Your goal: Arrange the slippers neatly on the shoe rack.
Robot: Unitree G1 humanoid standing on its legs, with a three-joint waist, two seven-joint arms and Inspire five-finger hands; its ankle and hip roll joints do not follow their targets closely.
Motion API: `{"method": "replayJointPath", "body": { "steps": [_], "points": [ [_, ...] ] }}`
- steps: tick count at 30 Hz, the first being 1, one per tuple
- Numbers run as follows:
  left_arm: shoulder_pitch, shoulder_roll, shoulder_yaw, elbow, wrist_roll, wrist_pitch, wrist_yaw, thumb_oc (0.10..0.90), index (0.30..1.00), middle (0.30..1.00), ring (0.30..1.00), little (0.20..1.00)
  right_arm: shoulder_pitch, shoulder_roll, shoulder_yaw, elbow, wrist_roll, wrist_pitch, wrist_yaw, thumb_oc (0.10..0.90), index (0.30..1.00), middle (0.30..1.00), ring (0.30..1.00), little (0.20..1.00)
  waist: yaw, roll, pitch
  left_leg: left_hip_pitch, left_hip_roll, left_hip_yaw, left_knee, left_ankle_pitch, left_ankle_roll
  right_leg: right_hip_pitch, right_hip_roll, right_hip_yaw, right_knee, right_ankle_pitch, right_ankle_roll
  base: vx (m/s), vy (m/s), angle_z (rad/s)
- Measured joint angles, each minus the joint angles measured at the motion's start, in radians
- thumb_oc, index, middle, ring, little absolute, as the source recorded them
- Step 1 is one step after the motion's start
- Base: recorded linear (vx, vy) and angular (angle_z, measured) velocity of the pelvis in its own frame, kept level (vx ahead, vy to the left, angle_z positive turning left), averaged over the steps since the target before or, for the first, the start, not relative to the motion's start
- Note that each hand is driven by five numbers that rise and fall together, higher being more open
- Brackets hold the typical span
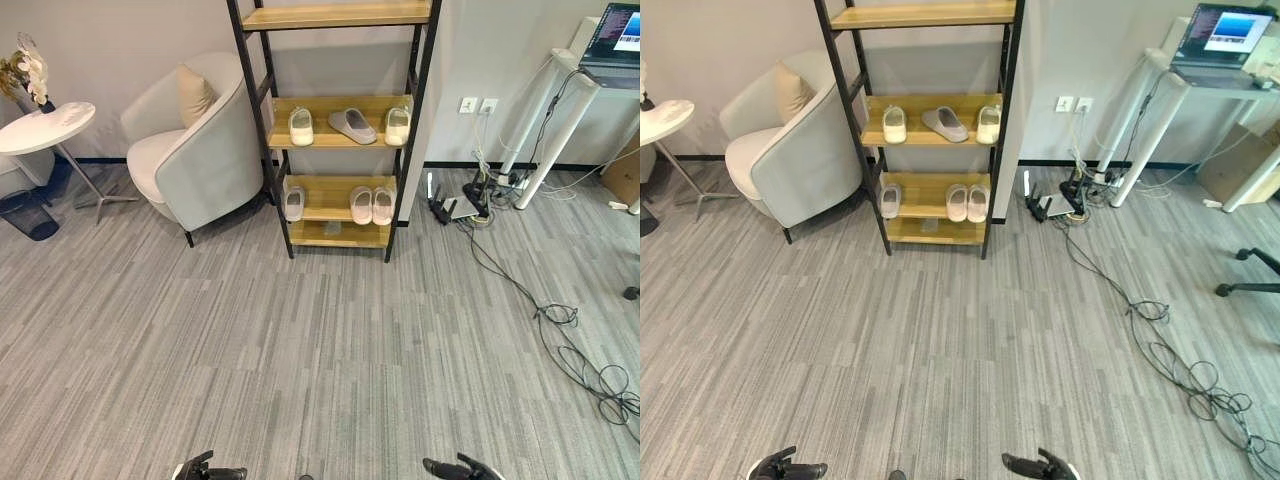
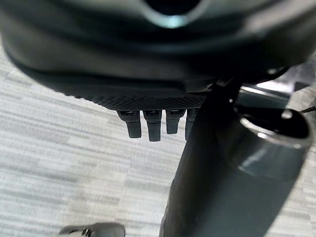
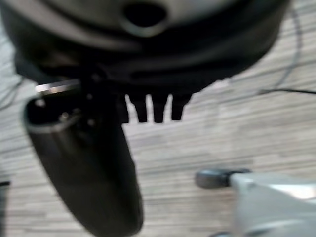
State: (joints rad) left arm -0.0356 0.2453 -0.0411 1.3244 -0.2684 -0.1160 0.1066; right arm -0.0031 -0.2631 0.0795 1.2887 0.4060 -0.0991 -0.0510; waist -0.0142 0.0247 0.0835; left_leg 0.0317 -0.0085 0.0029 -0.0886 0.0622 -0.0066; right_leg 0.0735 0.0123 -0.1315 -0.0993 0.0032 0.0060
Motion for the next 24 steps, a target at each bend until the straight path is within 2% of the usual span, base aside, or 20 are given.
{"method": "replayJointPath", "body": {
  "steps": [3, 6, 12, 13, 14, 16, 17, 18, 19, 20, 21, 22, 24],
  "points": [
    [0.001, 0.0, -0.003, -0.003, 0.013, 0.0, 0.001, 0.8, 0.9, 0.9, 0.9, 0.9, 0.019, -0.011, -0.001, 0.0, -0.005, 0.0, -0.005, 0.8, 0.9, 0.9, 0.9, 0.9, -0.002, -0.015, 0.008, -0.004, 0.0, 0.0, 0.0, 0.001, -0.001, -0.004, 0.001, 0.001, 0.0, 0.001, -0.001, 0.01, -0.039, -0.01],
    [0.0, -0.001, -0.027, -0.003, 0.017, 0.0, 0.003, 0.8, 0.9, 0.9, 0.9, 0.9, 0.023, -0.026, 0.003, -0.002, -0.009, 0.0, -0.007, 0.8, 0.9, 0.9, 0.9, 0.9, -0.002, -0.016, 0.009, -0.006, 0.0, 0.0, 0.0, 0.001, -0.001, -0.008, 0.0, 0.0, 0.0, 0.001, -0.001, 0.02, -0.068, -0.01],
    [-0.009, -0.019, -0.076, -0.016, 0.036, 0.001, 0.007, 0.8, 0.9, 0.9, 0.9, 0.9, -0.024, -0.033, 0.052, -0.035, -0.038, 0.001, -0.004, 0.8, 0.9, 0.9, 0.9, 0.9, -0.004, 0.007, 0.036, -0.016, 0.007, 0.003, 0.002, 0.007, -0.009, -0.019, 0.007, 0.001, 0.0, 0.01, -0.016, 0.0, -0.097, 0.0],
    [-0.023, -0.021, -0.083, -0.016, 0.04, -0.001, 0.009, 0.8, 0.9, 0.9, 0.9, 0.9, -0.042, -0.027, 0.066, -0.049, -0.035, -0.004, 0.003, 0.8, 0.9, 0.9, 0.9, 0.9, -0.003, 0.002, 0.058, -0.048, 0.003, 0.001, 0.051, 0.004, -0.018, -0.026, 0.0, 0.001, 0.0, 0.003, -0.012, 0.0, -0.121, 0.0],
    [-0.037, -0.02, -0.088, -0.013, 0.043, 0.0, 0.011, 0.8, 0.9, 0.9, 0.9, 0.9, -0.057, -0.022, 0.075, -0.05, -0.035, -0.004, 0.009, 0.8, 0.9, 0.9, 0.9, 0.9, 0.003, -0.007, 0.069, -0.065, -0.001, -0.001, 0.075, 0.007, -0.024, -0.032, -0.008, 0.004, 0.0, 0.011, -0.024, 0.08, -0.14, 0.05],
    [-0.06, -0.027, -0.106, -0.003, 0.064, -0.001, 0.011, 0.8, 0.9, 0.9, 0.9, 0.9, -0.093, -0.019, 0.086, -0.049, -0.036, -0.005, 0.015, 0.8, 0.9, 0.9, 0.9, 0.9, 0.005, -0.022, 0.098, -0.161, -0.018, -0.009, 0.233, -0.002, -0.066, -0.038, -0.021, -0.003, 0.01, 0.006, -0.041, 0.12, -0.079, 0.16],
    [-0.09, -0.028, -0.113, -0.003, 0.08, -0.008, 0.011, 0.8, 0.9, 0.9, 0.9, 0.9, -0.112, -0.015, 0.091, -0.043, -0.039, -0.002, 0.014, 0.8, 0.9, 0.9, 0.9, 0.9, 0.015, -0.048, 0.129, -0.238, -0.028, 0.009, 0.38, -0.006, -0.09, -0.032, -0.042, -0.004, 0.004, 0.018, -0.065, 0.19, -0.002, 0.03],
    [-0.088, -0.029, -0.112, -0.003, 0.083, -0.009, 0.012, 0.8, 0.9, 0.9, 0.9, 0.9, -0.117, -0.012, 0.096, -0.042, -0.042, -0.001, 0.014, 0.8, 0.9, 0.9, 0.9, 0.9, 0.029, -0.057, 0.135, -0.26, -0.019, 0.019, 0.424, -0.004, -0.101, -0.03, -0.043, 0.001, 0.001, 0.026, -0.072, 0.31, 0.03, 0.04],
    [-0.086, -0.033, -0.123, 0.007, 0.088, -0.008, 0.019, 0.8, 0.9, 0.9, 0.9, 0.9, -0.125, -0.007, 0.1, -0.044, -0.044, -0.009, 0.009, 0.8, 0.9, 0.9, 0.9, 0.9, 0.03, -0.063, 0.146, -0.286, 0.009, 0.046, 0.405, -0.004, -0.105, -0.015, -0.039, -0.002, -0.001, 0.002, -0.078, 0.34, 0.07, 0.03],
    [-0.082, -0.035, -0.129, 0.006, 0.094, -0.009, 0.02, 0.8, 0.9, 0.9, 0.9, 0.9, -0.12, -0.007, 0.101, -0.044, -0.046, -0.008, 0.003, 0.8, 0.9, 0.9, 0.9, 0.9, 0.036, -0.068, 0.149, -0.287, 0.026, 0.06, 0.328, 0.001, -0.105, -0.014, -0.034, -0.004, -0.001, 0.0, -0.08, 0.33, 0.09, 0.18],
    [-0.086, -0.033, -0.145, -0.001, 0.106, -0.009, 0.025, 0.8, 0.9, 0.9, 0.9, 0.9, -0.114, -0.005, 0.102, -0.044, -0.047, -0.007, -0.002, 0.8, 0.9, 0.9, 0.9, 0.9, 0.046, -0.058, 0.153, -0.298, 0.044, 0.067, 0.259, 0.009, -0.114, -0.017, -0.023, -0.005, -0.001, -0.002, -0.08, 0.34, 0.09, -0.02],
    [-0.084, -0.034, -0.15, -0.009, 0.12, -0.01, 0.028, 0.8, 0.9, 0.9, 0.9, 0.9, -0.112, -0.008, 0.116, -0.041, -0.05, -0.006, -0.009, 0.8, 0.9, 0.9, 0.9, 0.9, 0.062, -0.042, 0.161, -0.299, 0.068, 0.066, 0.098, 0.025, -0.133, -0.022, -0.006, -0.001, -0.001, -0.007, -0.074, 0.36, 0.093, -0.05],
    [-0.085, -0.035, -0.155, -0.002, 0.133, -0.008, 0.033, 0.8, 0.9, 0.9, 0.9, 0.9, -0.114, -0.004, 0.139, -0.04, -0.063, -0.001, -0.011, 0.8, 0.9, 0.9, 0.9, 0.9, 0.08, -0.029, 0.162, -0.337, 0.082, 0.063, -0.006, 0.037, -0.149, -0.035, 0.011, 0.01, -0.001, -0.015, -0.075, 0.46, 0.182, -0.18]
  ]
}}
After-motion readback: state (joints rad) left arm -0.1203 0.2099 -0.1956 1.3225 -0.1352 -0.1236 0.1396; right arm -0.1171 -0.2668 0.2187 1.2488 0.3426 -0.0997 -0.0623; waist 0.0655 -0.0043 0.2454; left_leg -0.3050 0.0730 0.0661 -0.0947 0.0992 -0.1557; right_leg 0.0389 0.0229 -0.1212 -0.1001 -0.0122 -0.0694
